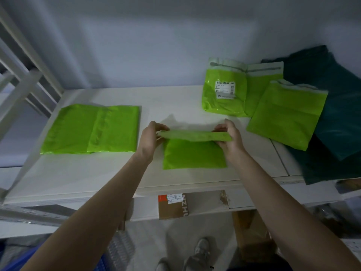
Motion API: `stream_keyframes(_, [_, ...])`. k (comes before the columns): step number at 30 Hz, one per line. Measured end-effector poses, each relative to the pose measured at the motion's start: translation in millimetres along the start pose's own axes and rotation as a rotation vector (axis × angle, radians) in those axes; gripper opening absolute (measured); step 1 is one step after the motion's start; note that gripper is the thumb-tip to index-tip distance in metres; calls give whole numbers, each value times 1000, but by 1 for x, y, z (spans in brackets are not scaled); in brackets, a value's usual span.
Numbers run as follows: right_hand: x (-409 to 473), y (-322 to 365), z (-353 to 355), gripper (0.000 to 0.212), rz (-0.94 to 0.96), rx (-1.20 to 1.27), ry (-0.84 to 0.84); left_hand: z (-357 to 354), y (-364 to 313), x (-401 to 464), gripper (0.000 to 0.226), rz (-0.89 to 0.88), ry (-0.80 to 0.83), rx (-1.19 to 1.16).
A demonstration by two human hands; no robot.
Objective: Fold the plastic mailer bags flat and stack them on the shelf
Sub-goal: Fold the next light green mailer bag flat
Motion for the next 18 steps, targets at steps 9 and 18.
stream_keyframes(9, [8,9,7,32,127,-237,104,-5,11,7,24,-95,-130,333])
stream_keyframes(18, [-3,5,19,47,28,-557,177,-12,5,0,41,-241,-235,592])
Point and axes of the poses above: each hand's wrist, its own x-axis towards the middle knuckle, its own z-axis out of the back of the hand, y = z × x, the point moved 5 cm from there along x, towards the middle knuckle, and after that the axes turned 15 degrees about z, right-handed, at the moved point
